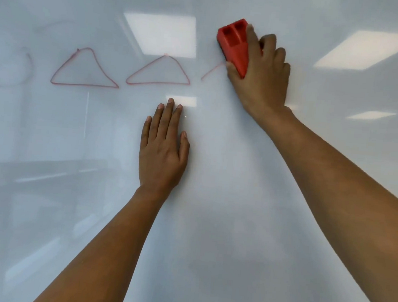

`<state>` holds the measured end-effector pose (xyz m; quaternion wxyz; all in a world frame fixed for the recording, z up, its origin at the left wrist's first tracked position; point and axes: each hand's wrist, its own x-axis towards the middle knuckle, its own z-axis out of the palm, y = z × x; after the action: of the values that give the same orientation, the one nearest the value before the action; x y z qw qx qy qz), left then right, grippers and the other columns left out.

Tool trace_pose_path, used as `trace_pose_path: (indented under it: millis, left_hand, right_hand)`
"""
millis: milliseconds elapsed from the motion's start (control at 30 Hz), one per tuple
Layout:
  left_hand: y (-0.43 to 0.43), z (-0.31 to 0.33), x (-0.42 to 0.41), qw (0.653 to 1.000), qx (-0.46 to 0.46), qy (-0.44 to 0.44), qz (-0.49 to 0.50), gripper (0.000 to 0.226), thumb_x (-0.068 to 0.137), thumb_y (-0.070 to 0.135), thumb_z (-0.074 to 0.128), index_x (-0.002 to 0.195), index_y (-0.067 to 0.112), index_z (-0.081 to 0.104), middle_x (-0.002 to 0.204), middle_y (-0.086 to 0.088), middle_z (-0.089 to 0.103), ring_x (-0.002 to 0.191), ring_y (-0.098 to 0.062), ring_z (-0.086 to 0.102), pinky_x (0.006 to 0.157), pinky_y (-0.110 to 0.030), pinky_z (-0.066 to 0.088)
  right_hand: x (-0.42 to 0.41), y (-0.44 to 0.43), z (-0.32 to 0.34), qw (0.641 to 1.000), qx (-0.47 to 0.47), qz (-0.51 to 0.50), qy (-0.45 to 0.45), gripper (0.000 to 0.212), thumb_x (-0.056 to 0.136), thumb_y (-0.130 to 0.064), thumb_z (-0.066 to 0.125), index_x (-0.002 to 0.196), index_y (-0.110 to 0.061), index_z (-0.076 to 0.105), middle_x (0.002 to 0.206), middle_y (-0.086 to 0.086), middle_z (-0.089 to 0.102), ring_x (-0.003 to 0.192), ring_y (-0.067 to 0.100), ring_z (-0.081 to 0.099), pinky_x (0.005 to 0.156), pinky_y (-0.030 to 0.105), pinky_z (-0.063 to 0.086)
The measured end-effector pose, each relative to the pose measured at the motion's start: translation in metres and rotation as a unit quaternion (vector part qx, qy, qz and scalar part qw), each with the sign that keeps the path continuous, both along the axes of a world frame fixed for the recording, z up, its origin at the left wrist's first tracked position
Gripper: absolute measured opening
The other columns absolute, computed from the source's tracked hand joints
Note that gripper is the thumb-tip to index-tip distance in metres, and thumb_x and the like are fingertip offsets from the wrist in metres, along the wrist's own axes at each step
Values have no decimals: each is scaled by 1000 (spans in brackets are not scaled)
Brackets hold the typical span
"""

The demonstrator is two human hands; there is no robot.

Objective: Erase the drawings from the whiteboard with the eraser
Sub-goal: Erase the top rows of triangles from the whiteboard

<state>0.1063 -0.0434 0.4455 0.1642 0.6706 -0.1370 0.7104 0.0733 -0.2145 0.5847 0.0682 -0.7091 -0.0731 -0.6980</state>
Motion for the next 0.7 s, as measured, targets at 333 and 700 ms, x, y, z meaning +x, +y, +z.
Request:
trace_pose_path:
  millis: [333,700]
  left_hand:
    - [2,0,-1,1000,5,13,-12,53,99,19,37,150,5,27,158,-9,26,147,-21,21,122,-37,12]
    - [28,1,-14,996,59,9,-63,54,100,26,26,149,4,29,157,-10,26,147,-19,20,122,-34,10]
  right_hand:
    - [1,3,-55,981,-193,-30,-3,70,91,-51,46,151,-23,24,133,12,44,105,32,47,82,42,40]
    - [6,54,-8,999,39,-15,-8,69,94,-52,42,152,-22,17,142,12,34,121,31,40,96,42,38]
